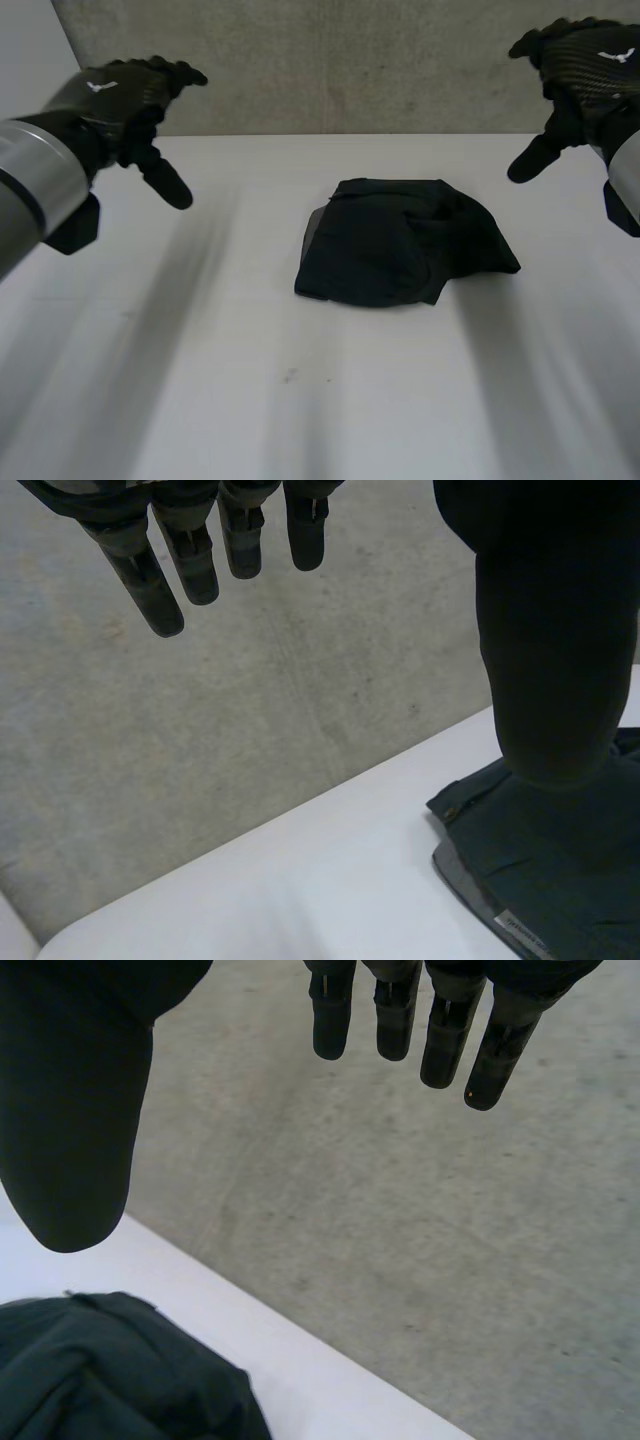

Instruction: Fold the shorts.

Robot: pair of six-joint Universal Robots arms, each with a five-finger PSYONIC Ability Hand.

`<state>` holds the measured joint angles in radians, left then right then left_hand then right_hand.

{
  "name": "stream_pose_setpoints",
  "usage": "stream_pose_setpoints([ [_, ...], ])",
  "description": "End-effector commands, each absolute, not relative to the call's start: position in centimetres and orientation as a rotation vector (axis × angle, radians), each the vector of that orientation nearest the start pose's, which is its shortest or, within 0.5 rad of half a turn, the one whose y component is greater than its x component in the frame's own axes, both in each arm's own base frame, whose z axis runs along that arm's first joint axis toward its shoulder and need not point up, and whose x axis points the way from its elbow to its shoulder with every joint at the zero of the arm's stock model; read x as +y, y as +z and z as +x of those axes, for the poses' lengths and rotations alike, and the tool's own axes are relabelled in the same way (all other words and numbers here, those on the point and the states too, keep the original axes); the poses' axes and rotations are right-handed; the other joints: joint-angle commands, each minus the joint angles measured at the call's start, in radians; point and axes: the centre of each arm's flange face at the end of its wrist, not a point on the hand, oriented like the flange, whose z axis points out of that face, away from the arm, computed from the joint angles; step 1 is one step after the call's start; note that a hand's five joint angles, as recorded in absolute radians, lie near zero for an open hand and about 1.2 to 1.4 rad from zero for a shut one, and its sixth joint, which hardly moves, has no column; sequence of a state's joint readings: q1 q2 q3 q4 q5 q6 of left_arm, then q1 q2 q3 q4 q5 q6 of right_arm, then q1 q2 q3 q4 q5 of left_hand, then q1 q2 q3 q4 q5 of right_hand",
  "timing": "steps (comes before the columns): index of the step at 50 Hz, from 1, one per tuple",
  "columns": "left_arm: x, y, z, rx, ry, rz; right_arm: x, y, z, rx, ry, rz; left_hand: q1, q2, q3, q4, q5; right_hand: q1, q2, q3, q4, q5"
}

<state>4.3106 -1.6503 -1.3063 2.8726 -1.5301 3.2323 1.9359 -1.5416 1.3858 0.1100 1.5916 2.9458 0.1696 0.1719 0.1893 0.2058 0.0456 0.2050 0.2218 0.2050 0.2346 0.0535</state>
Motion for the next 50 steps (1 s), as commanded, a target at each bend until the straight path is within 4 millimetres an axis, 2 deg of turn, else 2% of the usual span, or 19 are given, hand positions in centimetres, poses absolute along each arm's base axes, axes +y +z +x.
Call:
stream_pose_setpoints([
  [1,-24.2,30.7,-26.9,2.414,-2.301,0.74,-24.8,33.4,24.0,2.034,-2.141,-0.725,0.146,0.144,0.127,0.11,0.096,-0.03,-0.047,-0.03,-0.06,-0.054],
  [6,-24.9,26.8,-29.5,2.375,-2.294,0.941,-25.1,31.0,23.9,2.106,-2.075,-0.785,0.214,0.212,0.195,0.178,0.164,-0.03,-0.047,-0.03,-0.06,-0.054],
  [7,-25.1,25.4,-30.4,2.351,-2.283,1.03,-25.1,30.6,23.9,2.117,-2.065,-0.786,0.211,0.209,0.192,0.175,0.161,-0.03,-0.047,-0.03,-0.06,-0.054],
  [12,-25.4,21.1,-32.9,2.287,-2.206,1.293,-24.6,28.6,23.6,2.181,-1.99,-0.807,0.211,0.209,0.192,0.175,0.161,-0.03,-0.047,-0.03,-0.06,-0.054],
  [14,-25.7,19.8,-33.5,2.274,-2.175,1.348,-24.2,27.5,23.5,2.209,-1.951,-0.818,0.211,0.209,0.192,0.175,0.161,-0.03,-0.047,-0.03,-0.06,-0.054],
  [15,-26.2,18.5,-34.0,2.271,-2.141,1.382,-24.1,27.2,23.5,2.213,-1.94,-0.823,0.211,0.209,0.192,0.175,0.161,-0.03,-0.047,-0.03,-0.06,-0.054],
  [22,-28.6,14.8,-35.8,2.292,-2.074,1.421,-23.9,24.4,22.7,2.251,-1.879,-0.831,0.214,0.212,0.194,0.178,0.164,-0.03,-0.047,-0.03,-0.06,-0.054],
  [30,-29.4,13.6,-36.9,2.31,-2.043,1.452,-24.2,22.7,21.7,2.289,-1.882,-0.796,0.27,0.267,0.25,0.233,0.219,-0.03,-0.047,-0.03,-0.06,-0.054],
  [45,-30.0,11.4,-37.5,2.366,-1.951,1.483,-24.5,22.3,21.4,2.3,-1.883,-0.787,0.285,0.282,0.265,0.248,0.234,-0.03,-0.047,-0.03,-0.06,-0.054],
  [49,-30.3,11.3,-37.6,2.364,-1.958,1.479,-24.5,22.2,21.4,2.304,-1.877,-0.788,0.416,0.414,0.397,0.38,0.366,-0.03,-0.047,-0.03,-0.06,-0.054],
  [50,-30.5,11.4,-37.8,2.354,-1.972,1.473,-24.5,22.2,21.4,2.306,-1.878,-0.787,0.521,0.519,0.502,0.485,0.471,-0.03,-0.047,-0.03,-0.06,-0.054],
])
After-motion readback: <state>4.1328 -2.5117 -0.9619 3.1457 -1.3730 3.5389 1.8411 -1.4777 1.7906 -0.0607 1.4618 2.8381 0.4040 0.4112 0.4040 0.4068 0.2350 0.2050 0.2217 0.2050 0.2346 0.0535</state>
